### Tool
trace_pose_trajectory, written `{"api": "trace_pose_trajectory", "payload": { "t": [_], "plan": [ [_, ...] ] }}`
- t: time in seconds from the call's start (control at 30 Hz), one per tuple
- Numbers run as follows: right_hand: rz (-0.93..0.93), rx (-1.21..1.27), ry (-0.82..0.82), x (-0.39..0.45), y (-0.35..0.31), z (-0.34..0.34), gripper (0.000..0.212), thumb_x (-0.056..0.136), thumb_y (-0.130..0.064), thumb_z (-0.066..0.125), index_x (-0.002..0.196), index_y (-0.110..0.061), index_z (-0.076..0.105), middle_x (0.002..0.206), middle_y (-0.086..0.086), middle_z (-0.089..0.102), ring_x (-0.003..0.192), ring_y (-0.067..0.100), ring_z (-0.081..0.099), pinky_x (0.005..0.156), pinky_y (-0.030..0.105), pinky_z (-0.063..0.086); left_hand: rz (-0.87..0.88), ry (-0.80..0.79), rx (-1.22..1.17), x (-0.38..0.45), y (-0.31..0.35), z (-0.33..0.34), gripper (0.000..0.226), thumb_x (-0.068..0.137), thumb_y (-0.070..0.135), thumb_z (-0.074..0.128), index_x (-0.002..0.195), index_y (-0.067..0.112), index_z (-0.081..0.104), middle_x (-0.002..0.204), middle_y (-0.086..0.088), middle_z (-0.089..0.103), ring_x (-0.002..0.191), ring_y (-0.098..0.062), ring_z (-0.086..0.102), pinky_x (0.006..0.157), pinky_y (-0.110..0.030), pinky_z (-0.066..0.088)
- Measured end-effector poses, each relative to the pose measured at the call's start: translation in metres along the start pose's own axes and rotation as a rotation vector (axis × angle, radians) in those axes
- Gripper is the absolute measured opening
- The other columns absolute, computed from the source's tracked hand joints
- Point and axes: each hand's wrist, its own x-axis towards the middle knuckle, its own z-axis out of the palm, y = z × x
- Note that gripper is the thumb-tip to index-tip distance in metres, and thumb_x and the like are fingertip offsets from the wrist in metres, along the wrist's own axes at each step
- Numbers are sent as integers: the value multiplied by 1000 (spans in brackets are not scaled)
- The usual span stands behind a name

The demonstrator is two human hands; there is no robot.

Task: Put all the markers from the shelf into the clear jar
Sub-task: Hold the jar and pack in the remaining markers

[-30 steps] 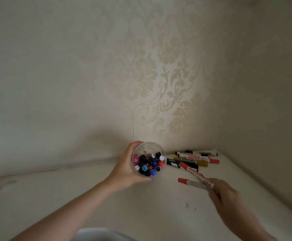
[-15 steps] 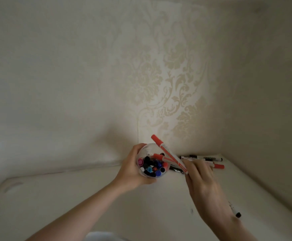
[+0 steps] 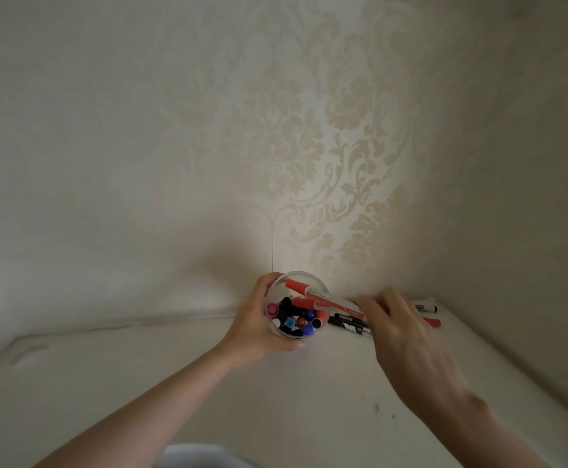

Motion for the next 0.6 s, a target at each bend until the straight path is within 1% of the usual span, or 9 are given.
{"api": "trace_pose_trajectory", "payload": {
  "t": [0.07, 0.13, 0.17, 0.23, 0.33, 0.43, 0.47, 0.53, 0.6],
  "plan": [
    [-37, -71, -75, 9, -4, -11, 61, 62, 14, 68, 115, -14, 60, 96, 3, 49, 77, 17, 49, 43, 17, 20, 14, -7, 17, 0, 2, 1, 99, 54, 6, 96, 134, 29, 42, 126, 20, 56, 119, -5, 61, 91, -21, 55],
    [-103, -108, -108, 18, -9, -15, 64, 74, 6, 62, 129, -19, 45, 115, 3, 40, 94, 15, 43, 48, 18, 28, 37, -15, 52, 0, 3, 4, 99, 53, 8, 96, 133, 30, 41, 130, 12, 56, 120, -9, 61, 92, -26, 56],
    [-133, -123, -125, 23, -12, -17, 64, 77, 5, 59, 132, -21, 40, 121, 2, 35, 100, 15, 40, 53, 19, 32, 44, -20, 68, 0, 4, 6, 100, 52, 10, 96, 133, 31, 41, 131, 9, 56, 120, -11, 61, 93, -29, 57],
    [-185, -145, -128, 34, -21, -23, 61, 78, 3, 59, 132, -20, 41, 127, 2, 34, 104, 15, 40, 59, 21, 35, 46, -25, 76, 0, 5, 8, 100, 52, 12, 96, 133, 32, 41, 130, 7, 57, 119, -11, 62, 93, -29, 57],
    [-222, -147, -112, 52, -32, -28, 48, 81, -1, 61, 124, -18, 48, 121, 0, 43, 96, 14, 44, 64, 24, 44, 37, -24, 42, 0, 6, 8, 98, 54, 8, 96, 132, 33, 41, 128, 9, 59, 117, -9, 63, 90, -22, 55],
    [-271, -113, -95, 63, -46, -18, 28, 86, -13, 62, 111, -18, 54, 104, -2, 53, 81, 12, 41, 62, 25, 39, 37, -31, 41, -2, 8, 8, 97, 53, 11, 95, 129, 39, 42, 122, 16, 62, 114, -5, 64, 88, -17, 53],
    [-267, -64, -88, 66, -50, -11, 20, 88, -16, 60, 108, -18, 56, 100, -2, 56, 79, 13, 45, 62, 26, 40, 38, -40, 51, -2, 9, 8, 97, 53, 15, 95, 129, 43, 41, 121, 16, 62, 113, -4, 65, 87, -15, 52],
    [-184, 50, -26, 72, -50, -2, 13, 92, -17, 54, 102, -15, 62, 95, -1, 61, 79, 16, 56, 65, 28, 48, 39, -50, 67, -2, 13, 9, 97, 52, 24, 96, 127, 48, 40, 121, 16, 60, 108, 0, 65, 82, -13, 52],
    [-97, 114, 58, 78, -39, 8, 15, 93, -18, 54, 101, -12, 65, 93, 1, 66, 79, 19, 61, 69, 31, 53, 44, -18, 58, -2, 13, 9, 97, 52, 22, 96, 130, 42, 42, 124, 16, 57, 110, -1, 64, 83, -12, 52]
  ]
}}
